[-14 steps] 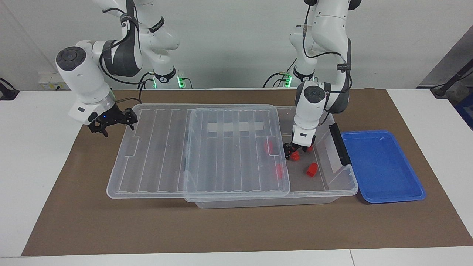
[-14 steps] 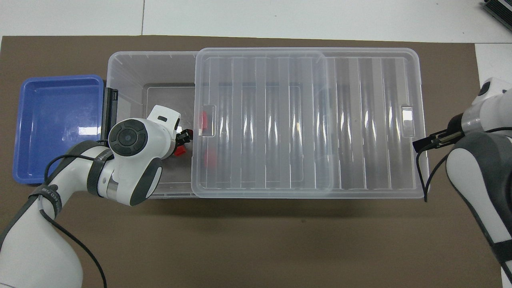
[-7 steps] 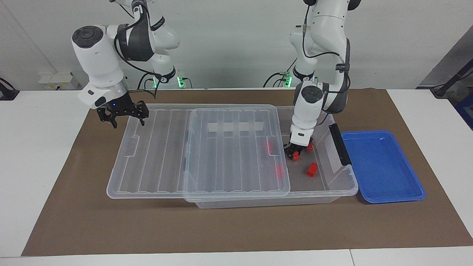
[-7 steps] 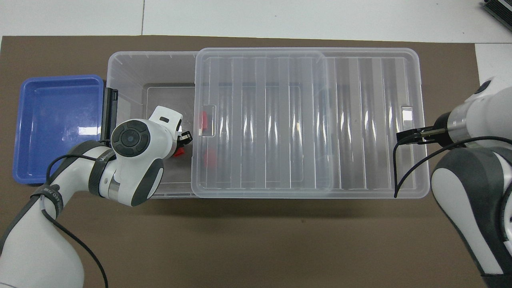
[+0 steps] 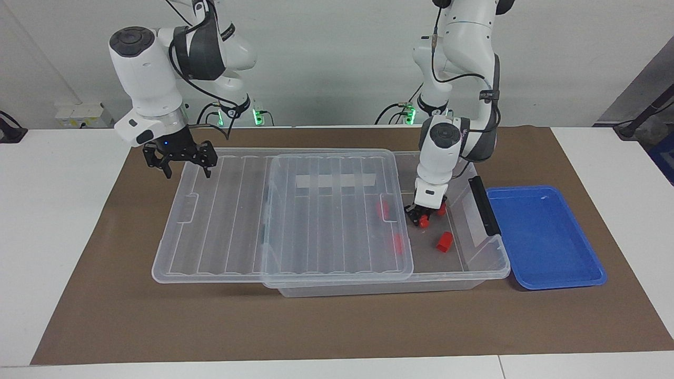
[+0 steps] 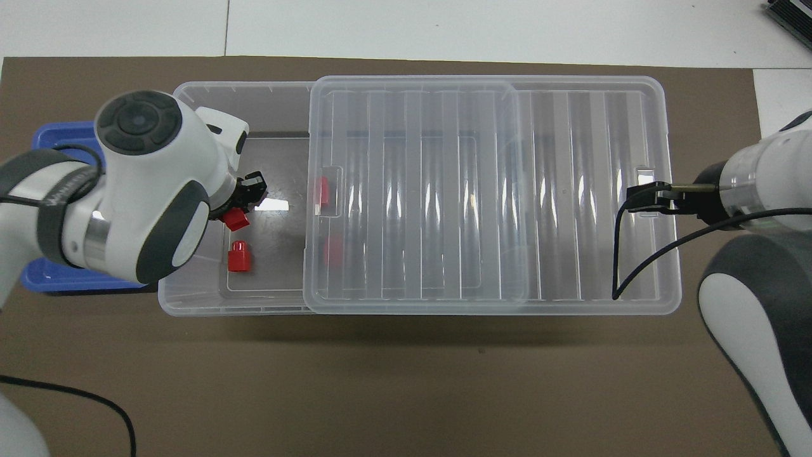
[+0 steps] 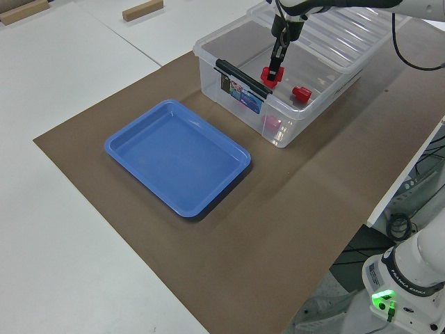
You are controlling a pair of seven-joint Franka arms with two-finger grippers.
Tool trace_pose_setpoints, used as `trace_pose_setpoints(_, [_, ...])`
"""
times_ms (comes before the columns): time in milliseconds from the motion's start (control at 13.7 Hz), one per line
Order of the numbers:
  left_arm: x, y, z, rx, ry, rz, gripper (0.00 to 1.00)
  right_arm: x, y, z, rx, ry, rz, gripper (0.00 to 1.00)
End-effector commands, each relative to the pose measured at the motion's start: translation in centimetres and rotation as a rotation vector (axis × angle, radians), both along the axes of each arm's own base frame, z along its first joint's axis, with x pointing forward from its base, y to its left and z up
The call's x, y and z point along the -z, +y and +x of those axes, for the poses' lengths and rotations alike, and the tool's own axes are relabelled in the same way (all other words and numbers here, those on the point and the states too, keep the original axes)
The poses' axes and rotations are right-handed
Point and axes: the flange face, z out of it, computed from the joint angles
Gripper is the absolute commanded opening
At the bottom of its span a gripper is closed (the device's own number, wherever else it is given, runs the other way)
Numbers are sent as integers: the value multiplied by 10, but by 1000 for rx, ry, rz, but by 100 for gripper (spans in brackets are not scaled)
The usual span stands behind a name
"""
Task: Place red block in blue tray from box
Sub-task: 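Lift the red block with the left gripper and carry it over the blue tray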
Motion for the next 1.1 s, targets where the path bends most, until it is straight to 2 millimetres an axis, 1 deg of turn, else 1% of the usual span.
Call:
trace_pose_setpoints(0, [-47, 41, 14, 68, 73, -17, 0, -22, -11, 7, 44, 9, 24, 100])
trace_pose_setpoints(73, [-57, 68, 17, 141, 99, -23, 0, -33, -14, 8, 49, 5, 24, 100])
trace_pose_setpoints(146, [-59, 100, 22, 210, 114, -36, 0, -40, -17, 12, 56, 11, 27, 100])
trace_pose_setpoints(219, [-58, 133, 28, 262, 110, -47, 0, -44, -19, 19, 57, 6, 26, 100])
trace_pose_setpoints(365, [-55, 202, 36, 339, 79, -59, 0, -50, -19, 19, 62, 2, 29, 100])
trace_pose_setpoints(438, [-50, 232, 36, 377, 73, -62, 0, -51, -19, 20, 63, 20, 28, 100])
trace_pose_setpoints(512, [-42, 254, 36, 417, 46, -57, 0, -58, -19, 22, 63, 23, 28, 100])
trace_pose_setpoints(585, [-26, 267, 34, 431, 24, -52, 0, -60, -21, 22, 65, 29, 25, 100])
trace_pose_setpoints(731, [17, 271, 28, 442, -45, -33, 0, -50, -20, 19, 64, 59, 23, 100])
trace_pose_setpoints(804, [33, 272, 30, 448, -61, -28, 0, -45, -19, 16, 63, 71, 21, 100])
trace_pose_setpoints(950, [57, 277, 36, 478, -42, -30, 0, -42, -20, 13, 63, 83, 22, 100])
trace_pose_setpoints(1023, [64, 279, 36, 497, -37, -33, 0, -40, -21, 10, 63, 90, 20, 100])
